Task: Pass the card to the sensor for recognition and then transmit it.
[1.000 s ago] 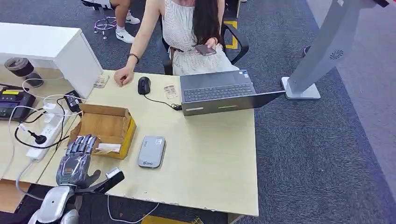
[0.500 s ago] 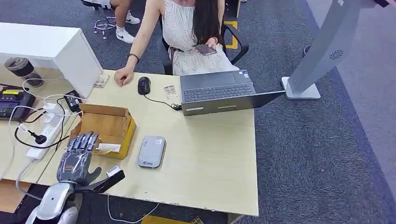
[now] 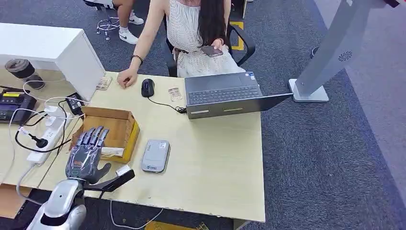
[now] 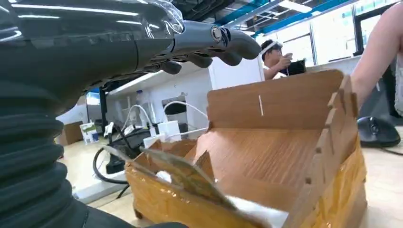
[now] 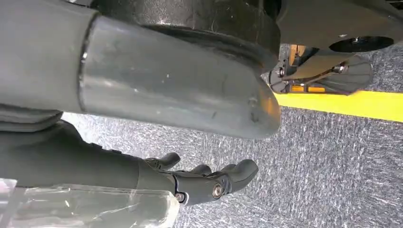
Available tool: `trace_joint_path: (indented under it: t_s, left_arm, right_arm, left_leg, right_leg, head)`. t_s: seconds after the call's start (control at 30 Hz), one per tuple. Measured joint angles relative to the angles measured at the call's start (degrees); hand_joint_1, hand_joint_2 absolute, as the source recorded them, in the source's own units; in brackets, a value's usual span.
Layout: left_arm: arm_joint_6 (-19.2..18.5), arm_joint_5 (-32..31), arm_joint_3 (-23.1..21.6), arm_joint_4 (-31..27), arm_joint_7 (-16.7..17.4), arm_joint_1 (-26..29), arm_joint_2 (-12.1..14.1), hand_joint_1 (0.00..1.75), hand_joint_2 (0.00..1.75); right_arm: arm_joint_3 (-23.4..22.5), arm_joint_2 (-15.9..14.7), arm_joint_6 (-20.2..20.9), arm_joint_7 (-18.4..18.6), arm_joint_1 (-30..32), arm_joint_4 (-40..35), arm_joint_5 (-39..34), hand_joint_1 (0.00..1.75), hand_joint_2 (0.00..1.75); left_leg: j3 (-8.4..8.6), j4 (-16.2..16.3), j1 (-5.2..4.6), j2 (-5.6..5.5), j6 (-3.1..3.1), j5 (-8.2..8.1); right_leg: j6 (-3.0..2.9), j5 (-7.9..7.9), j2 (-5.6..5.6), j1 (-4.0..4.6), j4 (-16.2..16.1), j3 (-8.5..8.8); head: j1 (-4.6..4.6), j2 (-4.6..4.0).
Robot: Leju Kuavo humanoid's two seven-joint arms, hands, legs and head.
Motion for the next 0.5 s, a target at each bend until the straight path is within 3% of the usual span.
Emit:
trace_joint_path:
  t_s: [0.5]
  left_arm:
    - [-0.81,0.83,-0.68,-0.46,0.66,-1.56,0.04,0.0,1.75]
  right_arm:
    - [0.0,0.0,0.11,0.09,0.01,0.0,0.07,0.0,0.0]
  left_leg:
    - [0.0,0.0,0.0,0.01,0.0,0.0]
  right_leg:
    - [0.0,0.0,0.01,0.0,0.0,-0.01]
  head:
    - [0.0,0.0]
